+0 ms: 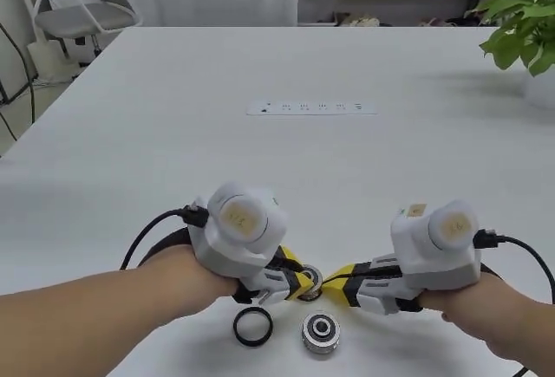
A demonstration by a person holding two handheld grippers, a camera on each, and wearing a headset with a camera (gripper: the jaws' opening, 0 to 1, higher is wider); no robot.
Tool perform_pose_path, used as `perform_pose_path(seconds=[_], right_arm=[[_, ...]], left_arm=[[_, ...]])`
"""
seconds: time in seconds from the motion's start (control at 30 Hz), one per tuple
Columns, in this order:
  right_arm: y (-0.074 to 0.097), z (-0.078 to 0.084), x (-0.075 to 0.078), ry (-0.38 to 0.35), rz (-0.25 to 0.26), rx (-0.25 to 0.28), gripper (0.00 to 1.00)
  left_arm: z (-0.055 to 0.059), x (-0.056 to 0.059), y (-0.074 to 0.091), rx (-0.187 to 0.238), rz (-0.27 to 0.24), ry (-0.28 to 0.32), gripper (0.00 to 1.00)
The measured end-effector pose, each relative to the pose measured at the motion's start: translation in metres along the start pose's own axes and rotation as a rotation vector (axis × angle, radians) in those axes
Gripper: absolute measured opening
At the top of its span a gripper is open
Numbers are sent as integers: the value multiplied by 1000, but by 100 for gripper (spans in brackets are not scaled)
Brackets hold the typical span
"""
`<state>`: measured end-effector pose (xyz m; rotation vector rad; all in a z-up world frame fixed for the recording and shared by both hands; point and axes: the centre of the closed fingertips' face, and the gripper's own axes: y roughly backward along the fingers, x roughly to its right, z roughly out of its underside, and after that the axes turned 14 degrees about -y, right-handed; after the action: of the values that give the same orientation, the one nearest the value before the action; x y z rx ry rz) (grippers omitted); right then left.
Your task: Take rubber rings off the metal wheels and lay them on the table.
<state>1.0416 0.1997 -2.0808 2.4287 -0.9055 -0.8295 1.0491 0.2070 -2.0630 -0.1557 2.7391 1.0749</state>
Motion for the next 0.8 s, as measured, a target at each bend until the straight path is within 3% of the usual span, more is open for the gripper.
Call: perform_pose_path(seconds=[0.8], right_arm=[[3, -1, 1, -105, -12, 23, 0]], left_arm=[[1, 0, 0, -3, -7, 5, 7]])
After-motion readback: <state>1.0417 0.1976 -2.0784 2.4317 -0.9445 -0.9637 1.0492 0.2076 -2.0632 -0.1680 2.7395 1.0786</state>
